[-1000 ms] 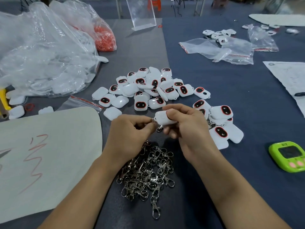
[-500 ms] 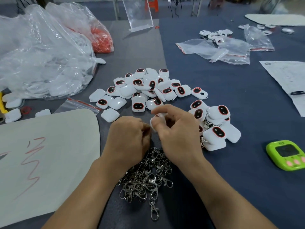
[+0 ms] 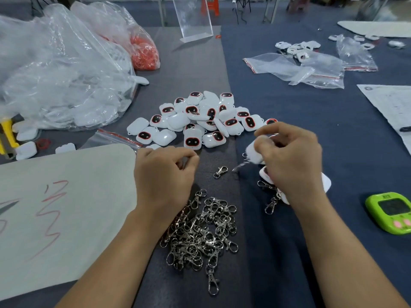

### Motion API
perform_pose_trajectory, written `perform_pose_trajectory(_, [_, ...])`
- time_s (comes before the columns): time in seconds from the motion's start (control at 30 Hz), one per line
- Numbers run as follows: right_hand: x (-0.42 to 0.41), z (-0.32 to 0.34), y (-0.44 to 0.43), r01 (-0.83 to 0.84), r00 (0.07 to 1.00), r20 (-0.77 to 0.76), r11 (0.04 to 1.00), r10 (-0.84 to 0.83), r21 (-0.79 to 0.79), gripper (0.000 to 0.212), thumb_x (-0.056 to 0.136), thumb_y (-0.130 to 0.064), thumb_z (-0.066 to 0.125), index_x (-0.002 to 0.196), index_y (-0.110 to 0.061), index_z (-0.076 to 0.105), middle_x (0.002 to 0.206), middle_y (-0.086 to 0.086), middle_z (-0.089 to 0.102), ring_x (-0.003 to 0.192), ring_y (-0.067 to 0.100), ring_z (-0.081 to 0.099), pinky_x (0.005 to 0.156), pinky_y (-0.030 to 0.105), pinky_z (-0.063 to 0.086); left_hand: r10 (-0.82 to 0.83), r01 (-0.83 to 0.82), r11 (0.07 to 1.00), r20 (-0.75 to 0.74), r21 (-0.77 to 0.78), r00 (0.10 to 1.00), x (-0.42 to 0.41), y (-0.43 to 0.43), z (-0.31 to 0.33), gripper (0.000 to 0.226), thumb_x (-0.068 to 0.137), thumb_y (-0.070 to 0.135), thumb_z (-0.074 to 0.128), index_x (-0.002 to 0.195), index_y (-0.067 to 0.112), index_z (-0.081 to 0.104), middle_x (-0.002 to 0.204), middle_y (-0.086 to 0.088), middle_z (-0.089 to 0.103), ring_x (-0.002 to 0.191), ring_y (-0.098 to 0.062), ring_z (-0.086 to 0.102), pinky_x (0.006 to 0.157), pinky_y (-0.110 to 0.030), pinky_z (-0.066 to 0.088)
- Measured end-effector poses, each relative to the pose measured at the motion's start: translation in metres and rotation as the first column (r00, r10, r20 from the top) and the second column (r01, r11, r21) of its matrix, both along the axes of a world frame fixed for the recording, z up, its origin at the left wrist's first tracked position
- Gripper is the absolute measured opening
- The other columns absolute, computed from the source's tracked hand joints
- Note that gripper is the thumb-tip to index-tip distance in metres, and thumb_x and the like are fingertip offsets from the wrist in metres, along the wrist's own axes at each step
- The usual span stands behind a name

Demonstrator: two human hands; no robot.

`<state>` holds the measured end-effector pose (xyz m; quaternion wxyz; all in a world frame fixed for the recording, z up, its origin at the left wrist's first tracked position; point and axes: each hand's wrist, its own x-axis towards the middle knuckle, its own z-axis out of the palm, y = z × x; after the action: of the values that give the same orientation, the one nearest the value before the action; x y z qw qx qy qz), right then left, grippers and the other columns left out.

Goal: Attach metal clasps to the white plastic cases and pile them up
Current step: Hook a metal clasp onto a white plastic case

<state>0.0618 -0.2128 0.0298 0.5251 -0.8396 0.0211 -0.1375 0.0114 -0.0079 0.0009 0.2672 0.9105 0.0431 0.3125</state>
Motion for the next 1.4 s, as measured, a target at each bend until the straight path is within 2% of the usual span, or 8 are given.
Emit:
perform_pose_trajectory(0.1, [0.002,0.001,-0.011,0.13,0.99,0.073,0.98,-0.12,-0.152,0.027,0.089,-0.016,0.061,0.1,-0.032,0.079,0.076,-0.013,0.073,0.069,0.002,0.062,0.062,0.012,0.042,0.1,-0.101,0.994,-0.052,-0.028,0.994,0.004,0.006,0.001,0.009,0.078,0.024,0.081,0.073,0.03,0.075,0.055,0.016,0.055,0.058,-0.011,0.051,0.083,-0.032,0.036])
perform_pose_trajectory(0.23, [-0.001,0.0,-0.003,0.184,0.976,0.176,0.927,-0.131,-0.327,0.05,0.091,-0.003,0.062,0.137,-0.022,0.064,0.143,-0.001,0.06,0.133,0.018,0.039,0.109,0.029,0.033,0.237,-0.236,0.971,-0.08,0.026,0.968,0.007,0.013,-0.002,0.025,0.079,0.017,0.075,0.102,0.025,0.078,0.096,0.003,0.076,0.093,-0.028,0.064,0.088,-0.039,0.041])
perform_pose_trajectory(0.37, [-0.018,-0.003,0.023,-0.072,0.968,0.195,0.922,0.156,-0.379,0.052,0.085,0.009,0.062,0.126,-0.022,0.073,0.128,-0.002,0.066,0.122,0.019,0.053,0.109,0.023,0.034,0.312,-0.296,0.95,-0.239,0.1,0.92,0.01,0.017,-0.005,0.042,0.083,0.024,0.069,0.125,0.021,0.069,0.131,-0.004,0.064,0.117,-0.034,0.055,0.096,-0.045,0.041])
perform_pose_trajectory(0.47, [-0.029,-0.007,0.039,-0.349,0.93,-0.058,0.819,0.364,-0.455,0.049,0.091,0.0,0.06,0.125,-0.034,0.072,0.112,-0.01,0.055,0.099,0.008,0.056,0.093,0.019,0.04,0.28,-0.262,0.959,-0.247,0.104,0.928,0.009,0.02,-0.005,0.041,0.088,0.02,0.065,0.128,0.017,0.066,0.131,-0.007,0.064,0.117,-0.036,0.055,0.097,-0.044,0.04])
perform_pose_trajectory(0.8, [-0.02,-0.014,0.039,-0.448,0.892,-0.216,0.716,0.396,-0.536,0.016,0.097,-0.016,0.061,0.096,-0.029,0.07,0.093,-0.003,0.052,0.081,0.016,0.052,0.073,0.03,0.038,0.179,-0.199,0.962,-0.118,-0.189,0.977,0.006,0.014,0.002,0.021,0.101,0.027,0.053,0.096,0.026,0.073,0.079,0.0,0.074,0.078,-0.03,0.064,0.071,-0.035,0.045])
perform_pose_trajectory(0.93, [-0.021,-0.015,0.04,-0.407,0.913,-0.136,0.874,0.383,-0.266,0.018,0.096,-0.016,0.065,0.083,-0.029,0.063,0.077,-0.008,0.065,0.072,0.006,0.057,0.064,0.021,0.045,-0.112,-0.002,0.651,-0.098,-0.759,0.989,0.012,0.005,0.007,0.023,0.101,0.018,0.059,0.09,0.026,0.077,0.071,-0.001,0.074,0.051,-0.013,0.065,0.052,-0.026,0.051])
perform_pose_trajectory(1.13, [-0.022,-0.011,0.048,-0.307,0.851,-0.211,0.782,0.481,0.542,0.019,0.1,0.002,0.055,0.085,-0.01,0.058,0.075,0.008,0.073,0.058,0.017,0.064,0.05,0.028,0.052,-0.224,-0.026,0.295,-0.096,-0.955,0.97,0.011,0.003,0.017,0.02,0.097,0.014,0.059,0.092,0.018,0.078,0.065,-0.004,0.07,0.042,-0.01,0.056,0.04,-0.019,0.041])
perform_pose_trajectory(1.4, [-0.019,-0.011,0.046,-0.193,0.81,-0.218,0.599,0.544,0.777,0.019,0.09,0.015,0.064,0.096,-0.004,0.065,0.081,0.013,0.071,0.064,0.017,0.069,0.061,0.024,0.058,-0.379,0.003,0.207,-0.078,-0.978,0.922,0.006,0.0,0.022,0.018,0.094,0.001,0.055,0.095,0.015,0.067,0.073,-0.005,0.073,0.05,-0.015,0.066,0.044,-0.019,0.048])
